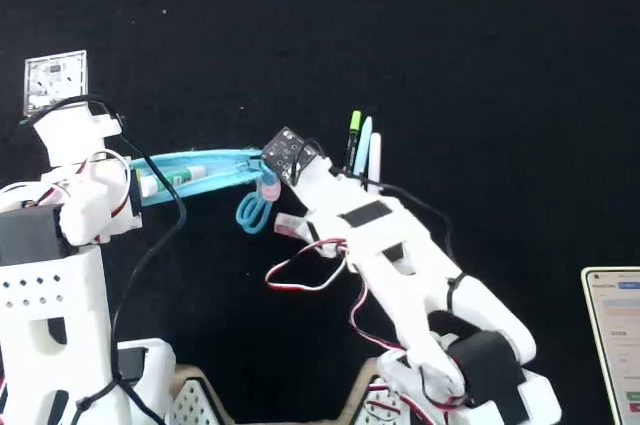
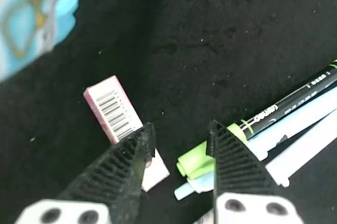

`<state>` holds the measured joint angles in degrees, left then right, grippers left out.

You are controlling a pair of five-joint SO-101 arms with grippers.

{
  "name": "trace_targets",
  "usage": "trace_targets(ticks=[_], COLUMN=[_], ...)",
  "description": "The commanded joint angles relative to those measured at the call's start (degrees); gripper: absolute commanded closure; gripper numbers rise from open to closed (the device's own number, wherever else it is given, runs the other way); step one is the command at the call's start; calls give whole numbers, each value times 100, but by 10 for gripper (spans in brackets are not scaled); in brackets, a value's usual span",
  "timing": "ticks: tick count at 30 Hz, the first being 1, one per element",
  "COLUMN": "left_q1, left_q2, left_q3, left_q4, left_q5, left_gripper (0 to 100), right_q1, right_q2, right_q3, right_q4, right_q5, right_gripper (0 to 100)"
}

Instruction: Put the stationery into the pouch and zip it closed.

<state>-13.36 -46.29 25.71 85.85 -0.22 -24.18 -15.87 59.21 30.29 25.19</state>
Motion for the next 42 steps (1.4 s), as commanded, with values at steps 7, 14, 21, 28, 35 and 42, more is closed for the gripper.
trace_targets(ticks=[7,14,21,28,35,42], left_q1=[-163,-163,-163,-163,-163,-163], left_q2=[35,35,35,35,35,35], left_q3=[127,127,136,136,136,136], left_q4=[-70,-79,-79,-79,-79,-88], left_q5=[-18,-18,-18,-18,-18,-18], left_gripper=[970,970,970,970,970,970], right_q1=[-185,-853,-853,-844,-176,1073], right_q2=[-1851,-1727,-462,180,-198,-2062], right_q3=[145,391,-198,-523,-655,-1262], right_q4=[1037,1055,1037,1037,1196,2778], right_q5=[-378,-422,-387,-387,-431,-888], right_gripper=[836,836,836,883,987,988])
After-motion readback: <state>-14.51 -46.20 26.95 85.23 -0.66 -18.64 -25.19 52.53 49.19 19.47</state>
